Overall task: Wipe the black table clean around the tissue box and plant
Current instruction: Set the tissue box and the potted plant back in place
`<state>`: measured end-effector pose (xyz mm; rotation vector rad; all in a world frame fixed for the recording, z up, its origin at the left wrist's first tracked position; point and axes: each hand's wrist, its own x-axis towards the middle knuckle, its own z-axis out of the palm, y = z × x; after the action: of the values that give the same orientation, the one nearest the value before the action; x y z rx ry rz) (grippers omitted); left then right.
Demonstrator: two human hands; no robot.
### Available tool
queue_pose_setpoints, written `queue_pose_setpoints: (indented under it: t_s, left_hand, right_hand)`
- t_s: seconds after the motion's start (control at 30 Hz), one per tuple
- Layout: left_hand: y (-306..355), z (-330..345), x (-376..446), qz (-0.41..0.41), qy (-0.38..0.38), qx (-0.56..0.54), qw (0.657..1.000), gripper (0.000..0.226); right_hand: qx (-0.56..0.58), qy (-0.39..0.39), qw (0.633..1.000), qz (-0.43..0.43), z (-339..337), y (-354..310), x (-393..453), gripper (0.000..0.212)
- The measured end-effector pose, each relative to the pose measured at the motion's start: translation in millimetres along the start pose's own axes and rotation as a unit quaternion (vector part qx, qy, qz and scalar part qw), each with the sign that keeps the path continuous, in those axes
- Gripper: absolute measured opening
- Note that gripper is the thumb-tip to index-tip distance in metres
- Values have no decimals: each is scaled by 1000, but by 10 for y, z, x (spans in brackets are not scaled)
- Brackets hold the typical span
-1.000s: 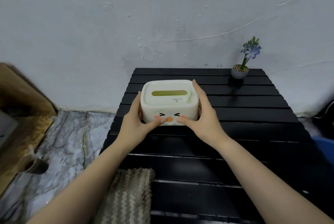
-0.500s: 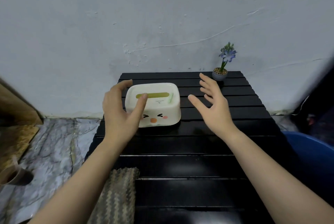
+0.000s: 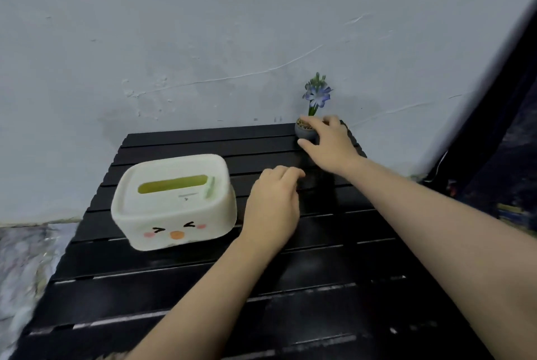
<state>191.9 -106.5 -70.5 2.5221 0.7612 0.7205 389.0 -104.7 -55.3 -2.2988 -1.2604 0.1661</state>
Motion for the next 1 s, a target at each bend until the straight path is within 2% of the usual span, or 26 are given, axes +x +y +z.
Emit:
queue_pose_setpoints:
  t_s: [0.1,0.17,0.23,0.43,0.63,0.77,1.0]
  left_hand:
    - [-111,229,50,-29,-76,83,993,43]
    - [-172,345,39,-44,-115,119,985,50]
    - [-213,411,28,-55,-123,132,982,52]
    - [-262,444,60,-49,-105,132,984,50]
    - [-206,273,8,-57,-79,93,991,40]
    - [-89,31,-262,-38,-42,67,996,32]
    - [-128,-369,-1049,-33,6,102,994,16]
  right_hand:
    - [-29,-56,998,20,149,86,254,59]
    - [-5,-62,998,23,245,138,384,59]
    - [21,-48,998,18,331,193,474,56]
    - [56,-8,998,-19,423,254,537,45]
    - [111,18,993,-44,343,160,171,41]
    - [143,8,987,-71,318,-28,-287,44]
    - [175,-31,977,-119,417,-316,-974,45]
